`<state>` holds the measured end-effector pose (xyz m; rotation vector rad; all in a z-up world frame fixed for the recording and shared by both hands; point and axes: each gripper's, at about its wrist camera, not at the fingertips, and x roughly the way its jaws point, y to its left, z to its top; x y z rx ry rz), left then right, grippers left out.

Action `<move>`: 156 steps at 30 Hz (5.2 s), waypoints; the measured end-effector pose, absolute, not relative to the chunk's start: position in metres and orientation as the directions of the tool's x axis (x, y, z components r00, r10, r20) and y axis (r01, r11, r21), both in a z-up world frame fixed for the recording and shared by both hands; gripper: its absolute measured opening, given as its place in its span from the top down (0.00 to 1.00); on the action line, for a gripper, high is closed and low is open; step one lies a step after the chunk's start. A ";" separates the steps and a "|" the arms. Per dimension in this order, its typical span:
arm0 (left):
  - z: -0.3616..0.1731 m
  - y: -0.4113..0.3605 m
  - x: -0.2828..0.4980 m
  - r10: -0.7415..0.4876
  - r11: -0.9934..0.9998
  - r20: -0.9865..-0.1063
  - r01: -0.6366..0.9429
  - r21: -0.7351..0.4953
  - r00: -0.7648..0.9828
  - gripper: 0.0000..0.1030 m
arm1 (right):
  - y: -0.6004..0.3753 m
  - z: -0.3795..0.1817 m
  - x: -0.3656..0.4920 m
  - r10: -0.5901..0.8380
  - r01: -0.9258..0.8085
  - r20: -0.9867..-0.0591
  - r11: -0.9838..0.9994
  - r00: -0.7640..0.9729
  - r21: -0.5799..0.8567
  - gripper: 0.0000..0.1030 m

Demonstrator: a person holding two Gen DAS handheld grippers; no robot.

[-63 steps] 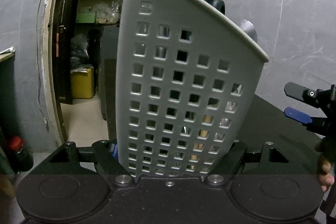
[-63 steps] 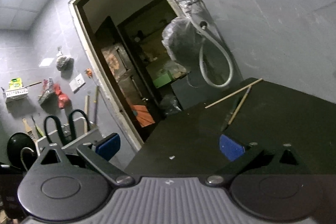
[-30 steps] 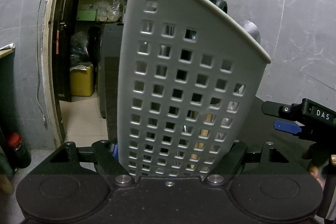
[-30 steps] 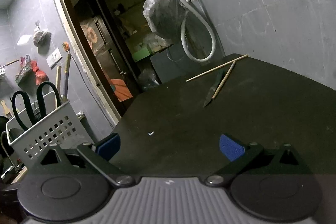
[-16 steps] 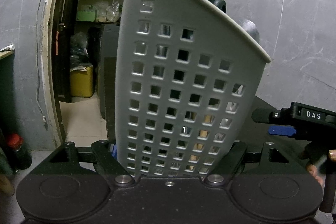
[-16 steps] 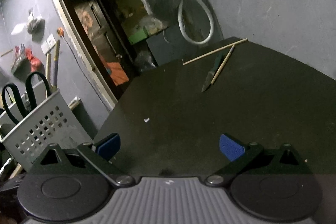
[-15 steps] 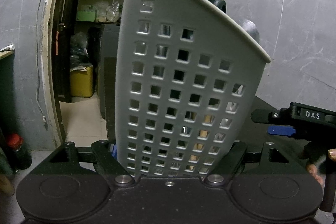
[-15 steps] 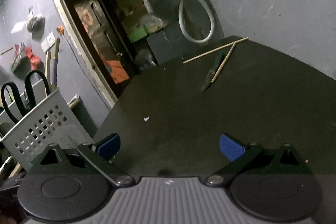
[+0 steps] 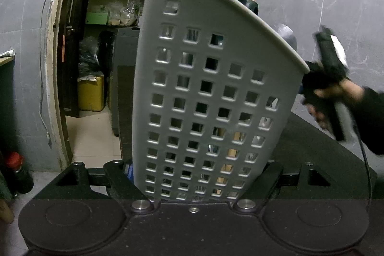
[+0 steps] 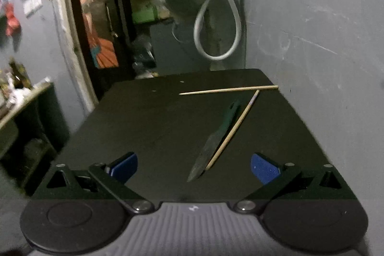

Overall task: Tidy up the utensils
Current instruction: 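Lower the right tool onto the green-handled knife and close on its handle, then lift the knife with the right tool toward the white basket, then carry the knife with the right tool up over the basket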

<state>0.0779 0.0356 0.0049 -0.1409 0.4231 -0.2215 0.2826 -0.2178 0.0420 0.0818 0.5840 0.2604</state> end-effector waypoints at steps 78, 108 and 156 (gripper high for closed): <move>0.005 0.029 0.080 -0.240 0.968 -0.396 0.187 -0.169 0.886 0.19 | -0.226 0.014 0.171 0.365 -0.466 -0.755 0.880 0.545 0.089 0.58; -0.004 0.049 0.086 -0.287 0.950 -0.375 0.213 -0.228 0.881 0.18 | -0.101 -0.012 0.076 -0.040 -0.524 -0.631 0.518 0.775 -0.676 0.81; -0.012 0.066 0.093 -0.316 0.937 -0.364 0.227 -0.267 0.876 0.18 | -0.087 -0.023 0.070 -0.085 -0.539 -0.618 0.405 0.782 -0.738 0.96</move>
